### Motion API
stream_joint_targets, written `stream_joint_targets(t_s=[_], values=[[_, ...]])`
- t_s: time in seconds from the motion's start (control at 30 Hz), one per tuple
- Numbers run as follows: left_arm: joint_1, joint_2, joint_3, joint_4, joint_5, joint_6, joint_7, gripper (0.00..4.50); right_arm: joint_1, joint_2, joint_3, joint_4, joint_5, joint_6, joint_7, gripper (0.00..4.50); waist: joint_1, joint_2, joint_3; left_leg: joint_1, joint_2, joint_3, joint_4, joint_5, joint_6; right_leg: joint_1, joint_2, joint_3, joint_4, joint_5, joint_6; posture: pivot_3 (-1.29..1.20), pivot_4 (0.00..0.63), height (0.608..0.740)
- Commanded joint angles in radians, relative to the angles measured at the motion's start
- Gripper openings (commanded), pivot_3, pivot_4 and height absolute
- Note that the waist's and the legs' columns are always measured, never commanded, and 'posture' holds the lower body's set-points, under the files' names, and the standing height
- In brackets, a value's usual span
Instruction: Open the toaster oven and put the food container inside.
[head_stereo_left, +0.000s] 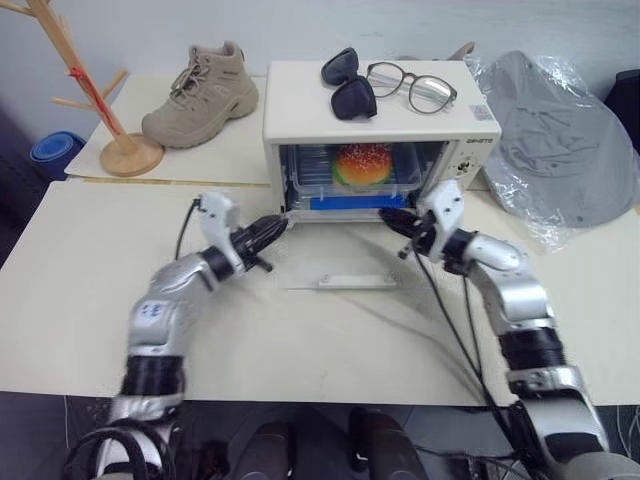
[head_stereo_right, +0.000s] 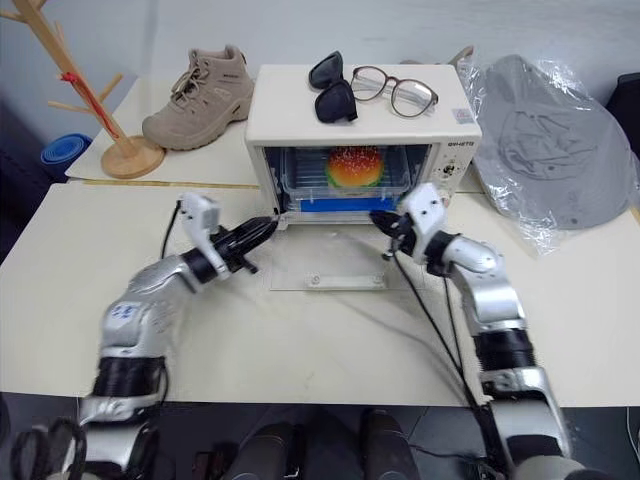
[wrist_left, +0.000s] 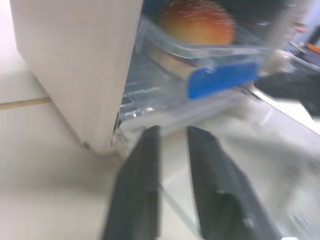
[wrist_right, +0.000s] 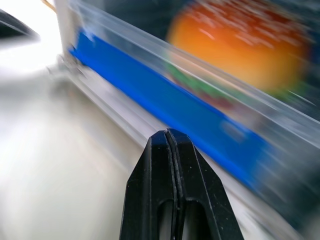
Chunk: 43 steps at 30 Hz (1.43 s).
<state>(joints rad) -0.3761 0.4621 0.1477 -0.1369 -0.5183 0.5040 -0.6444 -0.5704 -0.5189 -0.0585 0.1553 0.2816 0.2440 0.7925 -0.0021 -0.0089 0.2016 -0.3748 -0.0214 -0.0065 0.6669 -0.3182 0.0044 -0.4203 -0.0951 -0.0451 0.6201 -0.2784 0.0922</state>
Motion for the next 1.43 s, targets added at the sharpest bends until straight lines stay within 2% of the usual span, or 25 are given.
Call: stream_joint_targets(t_s=[0.03,0.13,0.27,0.3,0.47,0.6,0.77,0.9,1.0,1.03,1.17,1.37,1.4,1.43], values=[[0.1,0.127,0.086,-0.137,-0.055,-0.101,-0.212,2.18,0.056,-0.112,-0.086,-0.064,0.086,-0.006,0.145,0.0,0.001,0.0,0.0,0.001,0.0,0.0,0.0,0.0,0.0,0.0,0.0,0.0,0.0,0.0,0.0,0.0,0.15,0.74],[0.21,0.244,0.139,-0.116,-0.052,-0.216,-0.399,3.11,0.122,-0.192,-0.084,0.089,0.045,-0.2,0.292,0.0,0.0,0.001,0.0,0.007,0.001,0.001,-0.003,-0.001,0.001,0.006,0.001,0.001,-0.007,-0.001,-0.002,0.0,0.15,0.74],[0.241,0.305,0.137,-0.09,-0.047,-0.309,-0.528,4.36,0.1,-0.205,-0.018,0.357,-0.064,-0.527,0.391,0.0,-0.001,0.001,0.0,0.009,0.001,0.002,-0.002,-0.004,0.006,0.008,0.0,0.002,-0.007,0.0,-0.002,0.0,0.15,0.74],[0.24,0.311,0.133,-0.088,-0.045,-0.315,-0.538,4.47,0.086,-0.202,-0.008,0.405,-0.081,-0.577,0.399,0.0,-0.002,0.001,0.0,0.009,0.001,0.002,-0.002,-0.004,0.007,0.008,0.0,0.004,-0.007,0.0,-0.002,0.0,0.15,0.74],[0.243,0.309,0.125,-0.086,-0.059,-0.291,-0.534,4.47,0.021,-0.136,0.031,0.547,-0.081,-0.641,0.465,0.0,-0.011,0.002,0.0,0.008,0.002,0.002,-0.002,-0.002,0.003,0.007,0.001,0.008,-0.007,0.0,-0.001,0.0,0.15,0.74],[0.279,0.263,0.174,-0.116,-0.114,-0.25,-0.459,4.47,0.021,-0.035,-0.047,0.419,0.092,-0.572,0.471,0.0,-0.024,0.002,0.001,0.006,0.003,0.001,-0.002,-0.002,0.002,0.006,0.001,0.008,-0.005,0.0,-0.001,0.0,0.15,0.74],[0.306,0.232,0.232,-0.134,-0.145,-0.226,-0.375,4.47,-0.002,-0.002,-0.156,0.235,0.253,-0.407,0.352,0.0,-0.023,0.003,0.001,0.005,0.003,-0.001,-0.001,-0.002,0.002,0.006,0.0,0.008,-0.003,0.0,-0.001,0.0,0.15,0.74],[0.332,0.231,0.238,-0.119,-0.083,-0.256,-0.325,4.47,0.0,-0.007,-0.195,0.103,0.345,-0.257,0.294,0.0,-0.023,0.003,0.001,0.006,0.003,-0.001,-0.002,-0.003,0.001,0.006,0.0,0.007,-0.004,0.0,-0.001,0.0,0.15,0.74],[0.354,0.235,0.23,-0.097,-0.036,-0.304,-0.322,4.5,0.032,-0.044,-0.193,0.01,0.375,-0.168,0.308,0.57,-0.022,0.003,0.001,0.005,0.003,-0.001,-0.002,-0.003,0.001,0.006,0.0,0.007,-0.005,0.0,-0.001,0.0,0.15,0.74],[0.365,0.239,0.227,-0.087,-0.018,-0.32,-0.324,4.5,0.053,-0.06,-0.188,-0.016,0.374,-0.152,0.324,0.91,-0.02,0.003,0.001,0.005,0.003,-0.001,-0.002,-0.003,0.002,0.006,0.0,0.007,-0.006,0.0,-0.001,0.0,0.15,0.74],[0.405,0.236,0.242,-0.059,0.016,-0.375,-0.327,4.5,0.196,-0.137,-0.157,-0.055,0.298,-0.249,0.479,2.15,-0.004,0.003,0.001,0.005,0.003,-0.001,-0.003,-0.005,0.004,0.006,0.0,0.008,-0.009,0.0,-0.001,0.0,0.15,0.74],[0.467,0.233,0.258,-0.054,0.038,-0.421,-0.32,4.5,0.356,-0.188,-0.157,-0.011,0.241,-0.398,0.635,4.2,0.001,0.003,0.001,0.006,0.002,0.002,-0.002,-0.007,0.007,0.007,0.0,0.009,-0.01,0.0,-0.001,0.0,0.15,0.74],[0.482,0.232,0.261,-0.053,0.038,-0.426,-0.323,4.5,0.38,-0.182,-0.158,0.007,0.233,-0.424,0.642,4.48,0.001,0.002,0.0,0.007,0.002,0.002,-0.002,-0.007,0.007,0.007,0.0,0.009,-0.01,0.0,-0.001,0.0,0.15,0.74],[0.492,0.233,0.262,-0.052,0.037,-0.429,-0.325,4.5,0.393,-0.178,-0.158,0.021,0.228,-0.443,0.645,4.48,0.001,0.002,0.0,0.007,0.002,0.001,-0.002,-0.007,0.007,0.007,0.0,0.009,-0.01,0.0,-0.001,0.0,0.15,0.74]])
